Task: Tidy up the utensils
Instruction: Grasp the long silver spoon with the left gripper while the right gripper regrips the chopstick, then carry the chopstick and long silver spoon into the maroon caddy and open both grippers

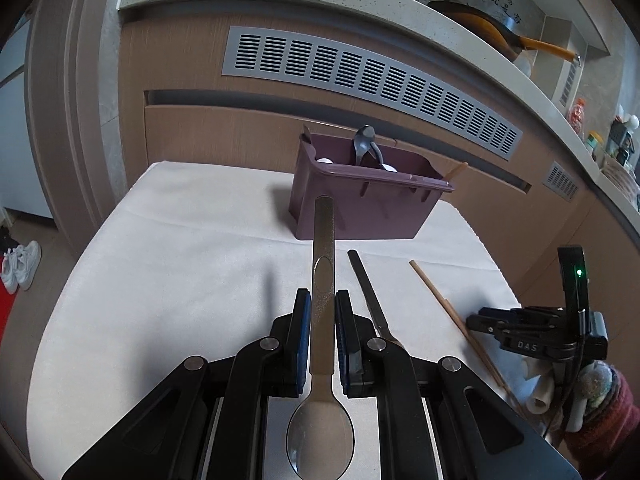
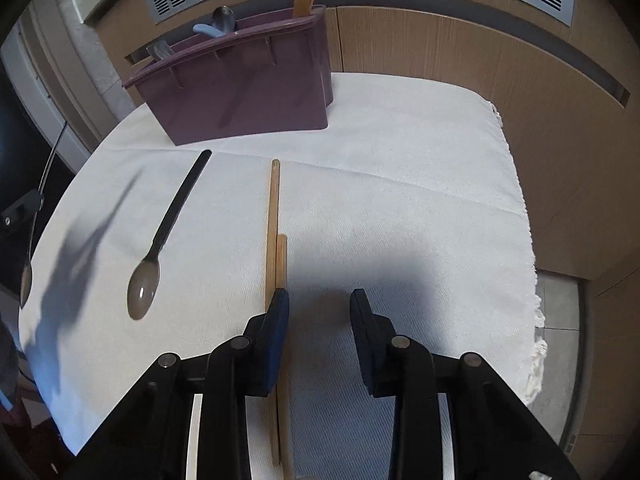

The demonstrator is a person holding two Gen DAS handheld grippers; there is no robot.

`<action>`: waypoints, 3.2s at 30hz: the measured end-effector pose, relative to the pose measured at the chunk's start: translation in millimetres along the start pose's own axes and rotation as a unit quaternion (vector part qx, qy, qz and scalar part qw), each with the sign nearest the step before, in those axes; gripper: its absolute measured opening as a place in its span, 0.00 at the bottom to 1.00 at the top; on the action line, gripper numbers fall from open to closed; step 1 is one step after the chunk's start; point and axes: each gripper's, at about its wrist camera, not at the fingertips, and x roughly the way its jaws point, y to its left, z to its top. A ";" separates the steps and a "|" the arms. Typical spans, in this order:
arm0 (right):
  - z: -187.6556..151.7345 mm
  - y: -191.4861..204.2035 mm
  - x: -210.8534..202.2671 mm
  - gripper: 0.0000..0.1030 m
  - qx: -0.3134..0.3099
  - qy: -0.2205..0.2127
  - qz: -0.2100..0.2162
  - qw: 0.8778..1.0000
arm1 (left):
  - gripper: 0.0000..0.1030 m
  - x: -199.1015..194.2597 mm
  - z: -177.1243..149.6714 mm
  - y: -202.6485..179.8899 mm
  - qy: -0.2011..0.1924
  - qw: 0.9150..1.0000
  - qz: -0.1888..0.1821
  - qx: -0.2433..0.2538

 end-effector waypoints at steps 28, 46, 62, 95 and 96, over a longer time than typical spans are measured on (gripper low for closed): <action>21.6 30.9 12.3 0.13 -0.048 0.004 -0.028 0.998 | 0.12 20.3 -13.7 -6.6 0.052 0.999 -0.010 -0.008; -8.2 18.9 -7.4 0.06 -0.048 -0.006 -0.047 0.998 | 0.12 8.6 -11.7 -7.1 0.026 0.999 -0.023 -0.025; 48.3 35.3 -145.7 0.06 0.017 -0.263 0.019 0.964 | 0.12 -48.3 78.1 -46.0 -0.168 0.985 -0.040 -0.013; 190.2 53.0 -50.5 0.06 -0.017 -0.346 -0.044 0.937 | 0.29 104.4 135.3 -27.6 -0.237 0.970 -0.039 -0.027; 182.8 52.9 -51.8 0.06 -0.023 -0.335 -0.048 0.941 | 0.35 98.9 131.6 -23.8 -0.228 0.972 -0.044 -0.028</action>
